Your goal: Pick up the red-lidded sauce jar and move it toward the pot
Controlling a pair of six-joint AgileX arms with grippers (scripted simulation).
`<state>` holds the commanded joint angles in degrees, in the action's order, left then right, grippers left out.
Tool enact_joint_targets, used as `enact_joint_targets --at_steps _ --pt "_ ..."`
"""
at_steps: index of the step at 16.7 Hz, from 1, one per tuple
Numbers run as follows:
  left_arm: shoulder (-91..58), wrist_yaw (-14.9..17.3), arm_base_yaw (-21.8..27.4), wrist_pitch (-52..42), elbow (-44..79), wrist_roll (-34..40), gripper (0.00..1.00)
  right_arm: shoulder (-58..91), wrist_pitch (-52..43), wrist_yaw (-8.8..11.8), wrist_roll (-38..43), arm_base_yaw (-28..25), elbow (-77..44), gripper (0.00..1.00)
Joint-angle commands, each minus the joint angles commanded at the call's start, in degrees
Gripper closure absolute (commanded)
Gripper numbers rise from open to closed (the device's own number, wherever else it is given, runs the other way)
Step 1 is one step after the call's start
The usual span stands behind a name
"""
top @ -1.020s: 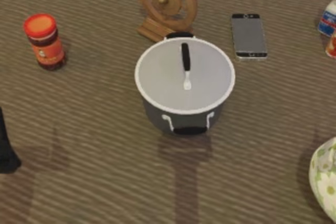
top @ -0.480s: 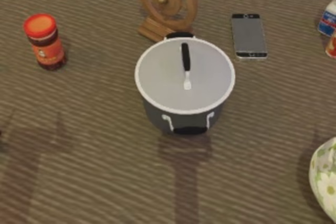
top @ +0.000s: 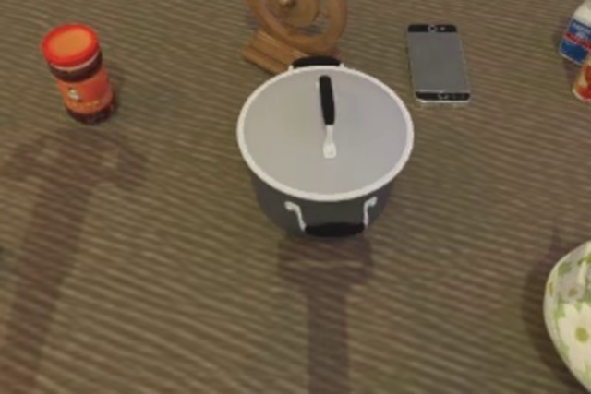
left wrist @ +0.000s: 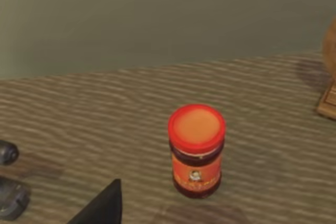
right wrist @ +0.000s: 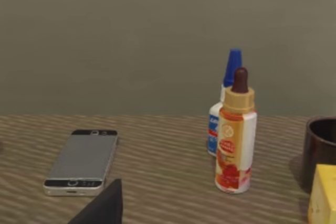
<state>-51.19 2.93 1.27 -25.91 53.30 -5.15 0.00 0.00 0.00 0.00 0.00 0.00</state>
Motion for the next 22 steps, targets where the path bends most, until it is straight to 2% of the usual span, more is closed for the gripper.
enact_joint_targets --at_steps 8,13,18,22 --pt "-48.7 0.8 0.3 -26.5 38.9 -2.6 0.0 0.0 0.0 0.0 0.0 0.0 0.0 0.0" --pt "-73.4 0.4 0.1 -39.0 61.8 -3.6 0.0 0.0 0.0 0.0 0.0 0.0 0.0 0.0" --pt "-88.2 -0.2 -0.3 -45.5 78.9 -4.2 0.0 0.0 0.0 0.0 0.0 0.0 0.0 0.0" --pt "-91.8 -0.4 -0.4 -46.9 83.9 -4.3 0.0 0.0 0.0 0.0 0.0 0.0 0.0 0.0"
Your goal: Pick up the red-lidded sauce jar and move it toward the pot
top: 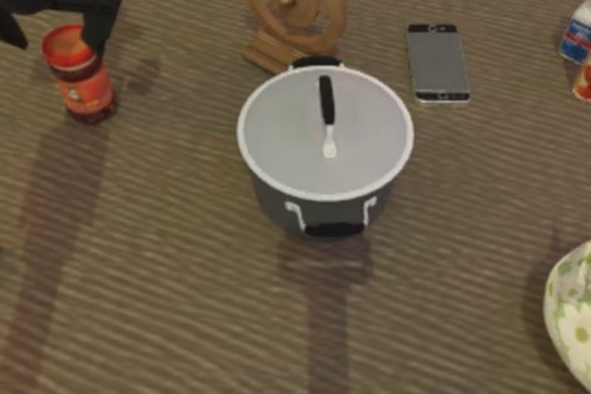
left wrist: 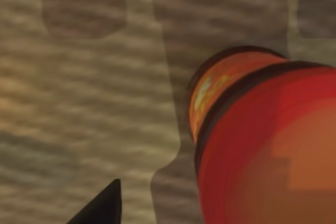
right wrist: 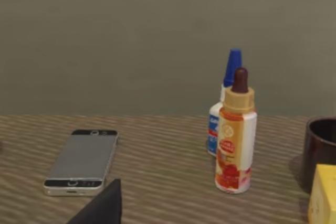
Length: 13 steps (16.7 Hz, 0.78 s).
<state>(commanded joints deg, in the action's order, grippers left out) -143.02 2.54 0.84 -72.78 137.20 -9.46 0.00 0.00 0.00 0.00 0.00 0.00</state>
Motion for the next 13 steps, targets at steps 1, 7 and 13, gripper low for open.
enact_joint_targets --at_steps 1,7,13 --pt "0.0 0.0 0.0 0.0 0.0 0.0 0.0 0.0 0.0 0.0 0.0 0.0 0.0 0.0" --pt "-0.2 0.0 0.2 1.1 -1.0 0.2 0.0 0.0 0.0 0.0 0.0 0.0 0.0 0.0" --pt "-2.8 0.0 0.2 8.7 -5.9 0.2 0.0 0.0 0.0 0.0 0.0 0.0 0.0 0.0"
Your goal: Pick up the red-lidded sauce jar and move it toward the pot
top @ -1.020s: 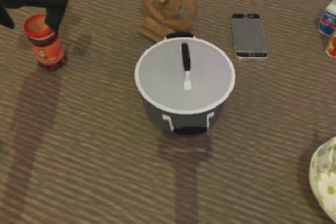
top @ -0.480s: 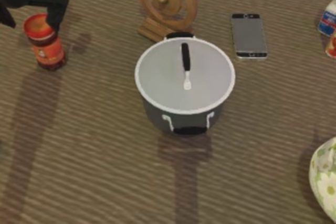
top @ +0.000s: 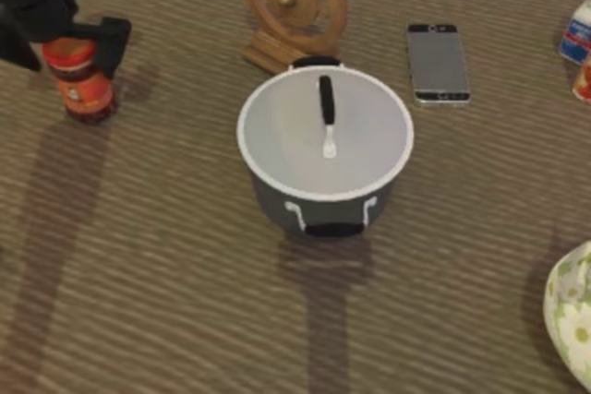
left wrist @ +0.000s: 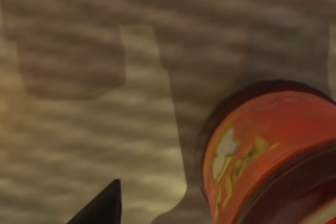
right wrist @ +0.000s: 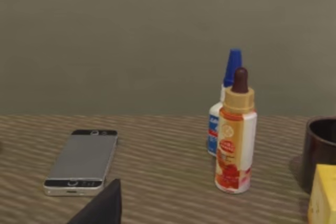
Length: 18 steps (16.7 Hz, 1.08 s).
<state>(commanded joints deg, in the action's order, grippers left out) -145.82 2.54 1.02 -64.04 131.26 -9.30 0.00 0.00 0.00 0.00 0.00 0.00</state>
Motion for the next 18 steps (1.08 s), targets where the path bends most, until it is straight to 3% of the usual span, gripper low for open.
enact_joint_targets --at_steps 3,16,18 --pt "0.0 0.0 0.0 0.0 0.0 0.0 0.0 0.0 0.0 0.0 0.0 0.0 0.0 0.0" --pt "0.0 0.0 0.0 0.0 0.0 0.0 0.98 0.0 0.0 0.0 0.0 0.0 0.0 0.0" --pt "0.0 0.0 0.0 0.0 0.0 0.0 1.0 0.0 0.0 0.0 0.0 0.0 0.0 0.0"
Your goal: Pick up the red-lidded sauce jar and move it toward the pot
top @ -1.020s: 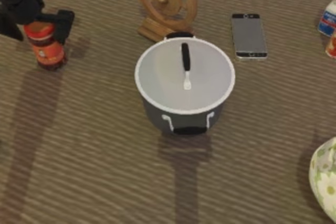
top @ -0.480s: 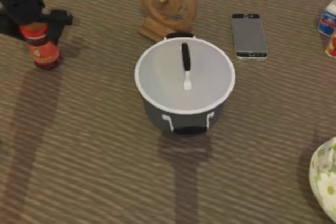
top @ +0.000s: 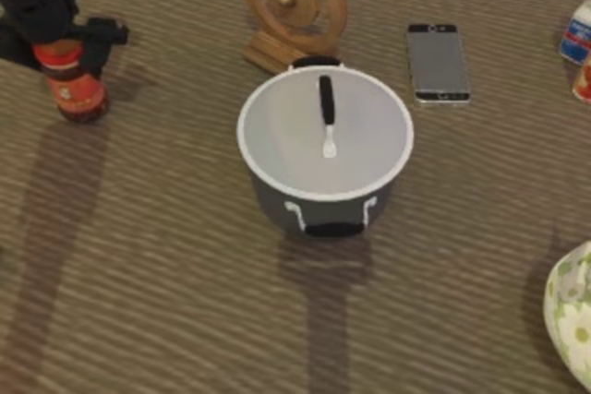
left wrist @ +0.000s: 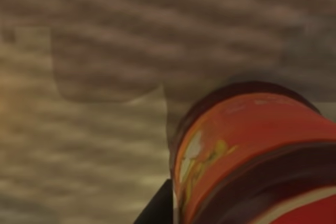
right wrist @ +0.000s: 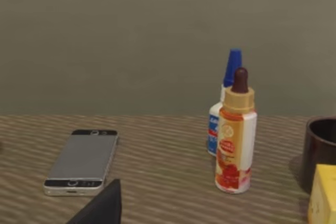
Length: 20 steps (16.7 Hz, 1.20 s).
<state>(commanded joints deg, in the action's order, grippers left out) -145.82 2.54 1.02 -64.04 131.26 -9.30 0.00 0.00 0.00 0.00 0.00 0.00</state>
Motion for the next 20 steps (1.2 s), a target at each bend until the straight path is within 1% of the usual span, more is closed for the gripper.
enact_joint_targets --at_steps 9,12,17,20 --pt "0.9 -0.1 -0.1 -0.1 -0.9 0.0 1.0 0.0 0.0 0.0 0.0 0.0 0.0 0.0" --pt "6.6 -0.2 -0.4 -0.6 -6.4 0.0 1.0 0.0 0.0 0.0 0.0 0.0 0.0 0.0" --pt "23.5 -0.3 -1.0 -2.1 -20.9 -0.1 1.0 0.0 0.0 0.0 0.0 0.0 0.0 0.0" --pt "28.6 -0.3 -1.3 -2.8 -25.8 -0.1 1.0 0.0 0.0 0.0 0.0 0.0 0.0 0.0"
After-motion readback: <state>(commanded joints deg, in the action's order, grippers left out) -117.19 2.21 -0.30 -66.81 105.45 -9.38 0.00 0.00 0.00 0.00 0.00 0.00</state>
